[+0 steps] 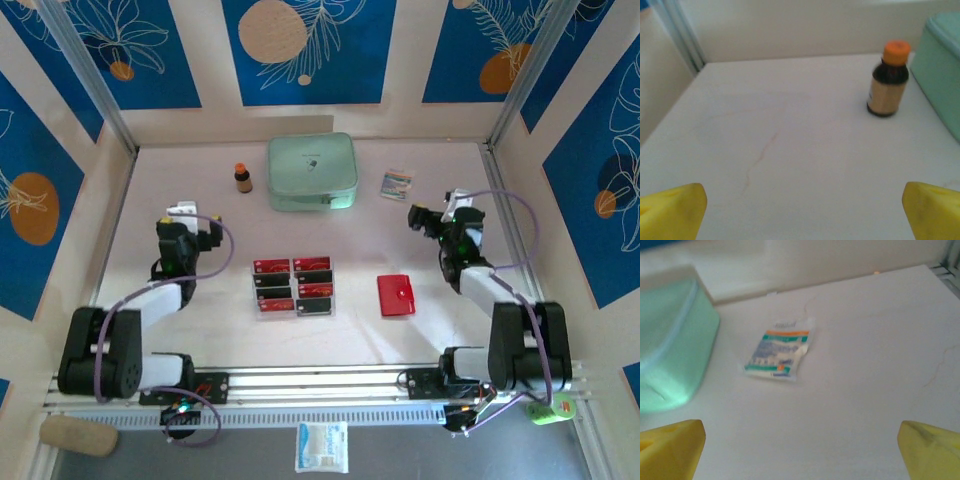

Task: Put the credit cards into the card holder
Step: Move the storage box to the center of the table.

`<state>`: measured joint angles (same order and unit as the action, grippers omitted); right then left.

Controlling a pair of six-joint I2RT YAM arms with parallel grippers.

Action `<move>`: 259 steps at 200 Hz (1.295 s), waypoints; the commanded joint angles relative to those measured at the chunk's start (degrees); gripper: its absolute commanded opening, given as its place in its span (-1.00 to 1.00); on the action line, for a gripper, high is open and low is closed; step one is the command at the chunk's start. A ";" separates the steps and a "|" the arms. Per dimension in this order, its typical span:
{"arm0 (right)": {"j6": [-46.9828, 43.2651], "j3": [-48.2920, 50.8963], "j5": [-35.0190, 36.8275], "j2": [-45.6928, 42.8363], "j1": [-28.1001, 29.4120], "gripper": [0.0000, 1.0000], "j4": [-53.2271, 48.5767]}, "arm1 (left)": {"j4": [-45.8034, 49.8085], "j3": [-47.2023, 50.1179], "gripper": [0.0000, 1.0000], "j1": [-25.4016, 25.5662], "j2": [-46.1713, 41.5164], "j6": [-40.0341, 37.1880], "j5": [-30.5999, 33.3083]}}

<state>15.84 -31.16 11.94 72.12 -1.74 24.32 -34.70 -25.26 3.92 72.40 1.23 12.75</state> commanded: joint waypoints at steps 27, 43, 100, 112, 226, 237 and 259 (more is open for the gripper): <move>18.22 -15.17 -18.17 -6.61 -6.86 0.95 -31.20 | 43.38 -15.22 1.00 0.21 -12.28 19.86 4.76; 14.56 -17.73 -22.18 -7.24 -2.65 0.85 -36.47 | 53.67 -16.71 1.00 0.30 -15.27 27.10 2.74; 9.29 -18.69 -13.23 -10.07 27.02 0.72 -54.86 | 74.59 -12.09 1.00 1.11 -23.58 37.94 -1.71; 10.55 -17.24 -11.01 -10.16 33.67 0.71 -56.02 | 74.78 -10.31 1.00 1.83 -24.53 38.84 -2.74; 19.54 -18.06 12.82 14.78 69.50 0.78 -55.66 | 69.77 -9.28 1.00 18.86 -11.57 38.05 2.88; 19.17 -18.76 13.28 16.61 69.52 0.78 -55.19 | 69.46 -9.11 1.00 19.60 -11.08 38.14 3.24; 18.85 -19.66 14.48 18.63 69.22 0.78 -54.49 | 68.42 -8.30 1.00 20.22 -10.63 38.82 3.31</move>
<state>34.13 -48.73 22.55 89.21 67.55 -30.44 34.98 -34.61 23.22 61.32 38.79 14.26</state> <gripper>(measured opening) 0.891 0.998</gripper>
